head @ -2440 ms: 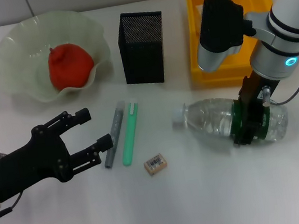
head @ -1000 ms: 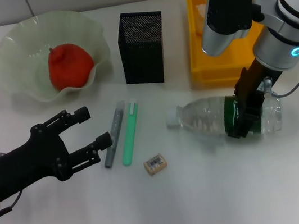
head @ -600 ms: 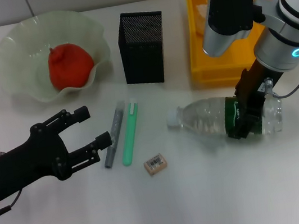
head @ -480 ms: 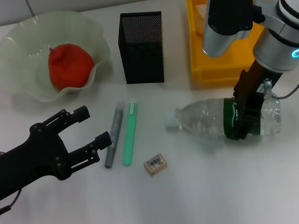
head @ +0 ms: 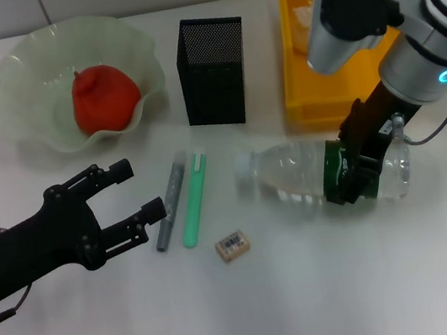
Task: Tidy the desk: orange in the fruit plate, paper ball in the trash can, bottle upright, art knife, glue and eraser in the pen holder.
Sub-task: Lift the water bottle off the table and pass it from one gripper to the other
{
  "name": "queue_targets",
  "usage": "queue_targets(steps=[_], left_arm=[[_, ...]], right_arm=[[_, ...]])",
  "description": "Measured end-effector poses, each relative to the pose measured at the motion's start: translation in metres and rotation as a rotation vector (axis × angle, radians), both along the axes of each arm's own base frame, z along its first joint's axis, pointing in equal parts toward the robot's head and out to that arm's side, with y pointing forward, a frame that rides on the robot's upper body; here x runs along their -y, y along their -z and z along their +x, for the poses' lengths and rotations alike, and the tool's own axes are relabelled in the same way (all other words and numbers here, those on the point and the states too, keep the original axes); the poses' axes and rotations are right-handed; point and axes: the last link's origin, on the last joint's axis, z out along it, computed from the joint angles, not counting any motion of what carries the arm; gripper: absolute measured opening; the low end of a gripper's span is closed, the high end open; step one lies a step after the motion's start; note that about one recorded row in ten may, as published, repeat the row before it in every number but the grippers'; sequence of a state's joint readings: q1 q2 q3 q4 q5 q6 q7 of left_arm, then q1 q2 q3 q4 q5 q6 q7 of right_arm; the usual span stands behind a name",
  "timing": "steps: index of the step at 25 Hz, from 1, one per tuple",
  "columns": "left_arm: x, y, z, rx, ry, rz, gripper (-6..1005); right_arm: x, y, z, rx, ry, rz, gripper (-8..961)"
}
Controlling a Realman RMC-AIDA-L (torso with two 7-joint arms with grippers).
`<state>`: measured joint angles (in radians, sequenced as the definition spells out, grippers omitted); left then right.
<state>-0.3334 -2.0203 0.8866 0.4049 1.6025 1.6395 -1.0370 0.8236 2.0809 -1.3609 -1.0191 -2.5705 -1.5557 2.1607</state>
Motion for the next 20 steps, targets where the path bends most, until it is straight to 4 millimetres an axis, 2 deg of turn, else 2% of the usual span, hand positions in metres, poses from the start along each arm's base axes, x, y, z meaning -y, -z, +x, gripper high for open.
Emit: queue_targets(steps=[15,20], left_arm=[[-0.001,0.003,0.005,0.034,-0.01,-0.001,801],[-0.006,0.002,0.011,0.109,-0.061,0.024,801]], right_arm=[[0.008,-0.022,0.013,-0.396,-0.026,0.053,762],[0.014,-0.03,0.021,-0.557,-0.052,0.097,762]])
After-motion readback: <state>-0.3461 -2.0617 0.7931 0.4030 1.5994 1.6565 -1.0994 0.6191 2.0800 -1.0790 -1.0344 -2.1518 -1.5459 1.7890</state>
